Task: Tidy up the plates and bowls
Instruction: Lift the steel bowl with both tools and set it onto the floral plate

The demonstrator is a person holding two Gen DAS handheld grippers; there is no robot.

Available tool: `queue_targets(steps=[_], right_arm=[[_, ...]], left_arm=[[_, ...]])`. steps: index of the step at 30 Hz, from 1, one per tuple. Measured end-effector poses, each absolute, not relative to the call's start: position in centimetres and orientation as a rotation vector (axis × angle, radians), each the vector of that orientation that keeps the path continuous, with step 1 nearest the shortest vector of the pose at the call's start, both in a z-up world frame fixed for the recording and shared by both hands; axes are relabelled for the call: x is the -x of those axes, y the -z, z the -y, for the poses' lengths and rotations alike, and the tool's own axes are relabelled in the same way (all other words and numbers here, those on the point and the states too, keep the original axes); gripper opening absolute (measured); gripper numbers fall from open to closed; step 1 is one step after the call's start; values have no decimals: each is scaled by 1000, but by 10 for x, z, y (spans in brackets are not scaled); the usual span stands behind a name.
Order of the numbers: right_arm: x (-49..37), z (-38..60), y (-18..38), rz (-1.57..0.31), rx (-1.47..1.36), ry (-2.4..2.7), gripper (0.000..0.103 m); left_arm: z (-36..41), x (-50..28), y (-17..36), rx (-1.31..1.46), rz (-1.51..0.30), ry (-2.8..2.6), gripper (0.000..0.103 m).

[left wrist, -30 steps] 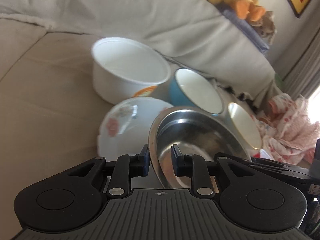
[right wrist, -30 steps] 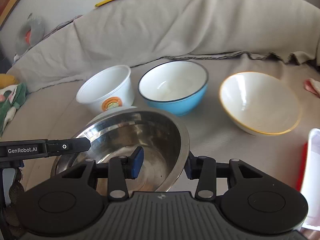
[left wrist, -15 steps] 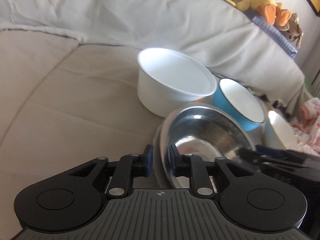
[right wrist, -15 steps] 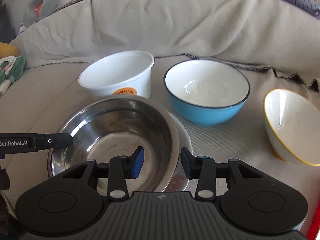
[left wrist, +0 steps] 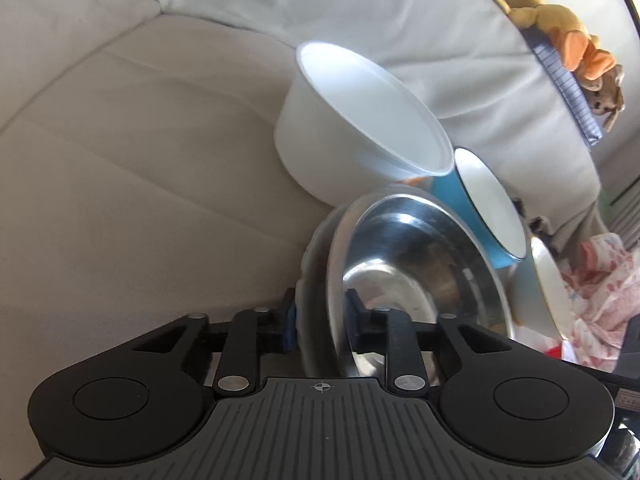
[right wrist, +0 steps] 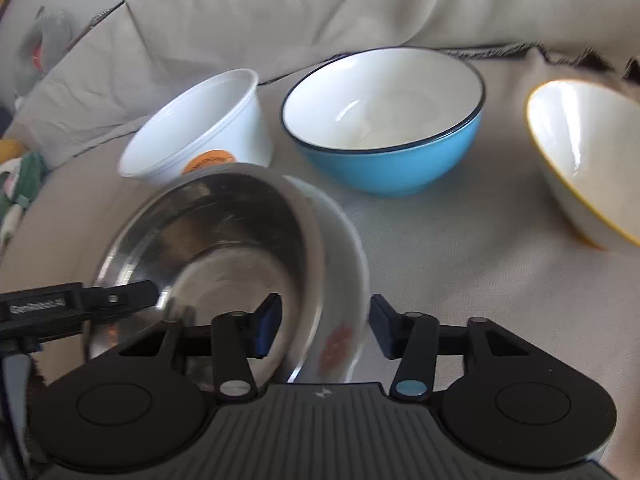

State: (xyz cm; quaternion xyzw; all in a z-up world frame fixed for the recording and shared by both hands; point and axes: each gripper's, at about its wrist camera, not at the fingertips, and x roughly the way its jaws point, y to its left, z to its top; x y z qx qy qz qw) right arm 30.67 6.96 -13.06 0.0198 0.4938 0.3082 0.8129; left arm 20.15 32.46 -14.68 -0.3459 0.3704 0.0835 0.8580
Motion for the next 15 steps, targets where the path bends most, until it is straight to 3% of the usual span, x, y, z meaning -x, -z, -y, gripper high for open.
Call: queue_targets(steps=[2,6,15], right_arm=[[-300,-72,130,-1038,-16,-642,45],[-279,-65,129,-1029,-2,-639,44],[-251,-27,132,-1046,-57,-581,43]], left_arm=[[-321,-205,150,719,-795,-173,28],[-313,-200,146,691,-805,-158,40],[-279,-202,145,588,-851,-105,40]])
